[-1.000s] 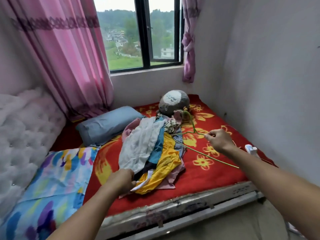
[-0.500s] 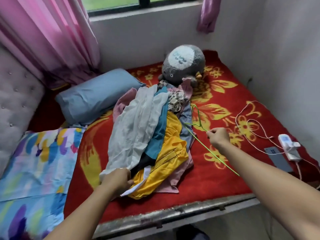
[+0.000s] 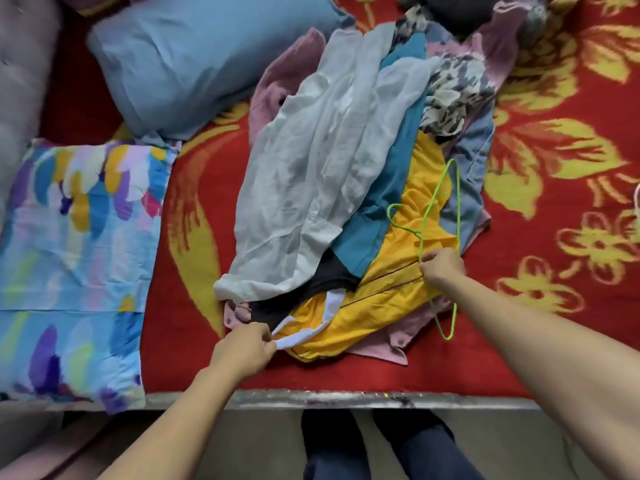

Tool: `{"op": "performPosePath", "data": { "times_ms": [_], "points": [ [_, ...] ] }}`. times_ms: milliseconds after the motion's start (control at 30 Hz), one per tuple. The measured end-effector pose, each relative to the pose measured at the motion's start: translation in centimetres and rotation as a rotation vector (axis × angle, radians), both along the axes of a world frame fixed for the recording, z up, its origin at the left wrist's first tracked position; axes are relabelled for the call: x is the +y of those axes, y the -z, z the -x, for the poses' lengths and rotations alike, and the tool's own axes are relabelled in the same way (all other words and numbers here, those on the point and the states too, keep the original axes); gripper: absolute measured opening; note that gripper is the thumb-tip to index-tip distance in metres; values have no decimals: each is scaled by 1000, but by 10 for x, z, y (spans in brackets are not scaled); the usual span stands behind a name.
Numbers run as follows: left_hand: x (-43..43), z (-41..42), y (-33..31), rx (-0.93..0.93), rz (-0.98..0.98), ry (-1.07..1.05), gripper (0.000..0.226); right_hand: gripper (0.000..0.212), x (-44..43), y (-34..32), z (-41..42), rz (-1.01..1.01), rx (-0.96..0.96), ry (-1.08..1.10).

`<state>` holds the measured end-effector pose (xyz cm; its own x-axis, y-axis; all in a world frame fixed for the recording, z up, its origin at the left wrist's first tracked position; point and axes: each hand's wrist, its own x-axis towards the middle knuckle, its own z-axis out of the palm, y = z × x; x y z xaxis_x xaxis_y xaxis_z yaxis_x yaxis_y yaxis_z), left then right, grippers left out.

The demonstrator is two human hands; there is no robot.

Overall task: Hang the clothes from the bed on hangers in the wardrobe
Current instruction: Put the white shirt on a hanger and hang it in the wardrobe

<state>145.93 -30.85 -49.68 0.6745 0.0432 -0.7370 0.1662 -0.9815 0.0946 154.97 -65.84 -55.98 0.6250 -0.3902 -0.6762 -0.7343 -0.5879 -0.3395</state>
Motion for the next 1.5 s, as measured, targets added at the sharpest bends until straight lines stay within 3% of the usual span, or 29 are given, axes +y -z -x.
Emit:
{"op": "performPosePath", "data": {
  "times_ms": [133,267,333,400,467,533,667,800,900,1067,1267,1400,1500],
  "points": [
    [30,-15,23,25,35,-49,18,34,44,5,-3,186,-34,-299],
    [53,-42,46,-57,80,-63,27,21,124,-2,-25,145,-159,-535],
    [65,-59,64,-124,77,17,36,19,170,7,-35,87,-111,-570],
    [76,-74,83,-154,86,108,45,39,206,21,-40,84,-16,-582],
    [86,-84,101,-123,97,187,53,54,228,38,-39,131,103,-592],
    [92,-86,117,-32,133,194,51,51,236,53,-31,177,163,-597],
    [95,-79,126,145,226,98,30,17,224,69,-13,92,22,-331],
    [77,-106,101,-44,258,117,31,17,185,51,0,-23,-205,48],
    [40,-147,75,-244,319,226,37,25,149,36,13,-97,-305,214],
    [-55,-191,52,-428,477,430,44,23,106,22,40,-159,-377,365],
    [-165,-183,48,-515,393,926,66,24,71,24,92,-166,-394,274],
    [-195,-163,45,-415,315,1118,26,26,50,14,118,-255,-441,336],
    [-198,-147,28,-301,314,984,16,23,31,-16,125,-320,-501,415]
  ]
}}
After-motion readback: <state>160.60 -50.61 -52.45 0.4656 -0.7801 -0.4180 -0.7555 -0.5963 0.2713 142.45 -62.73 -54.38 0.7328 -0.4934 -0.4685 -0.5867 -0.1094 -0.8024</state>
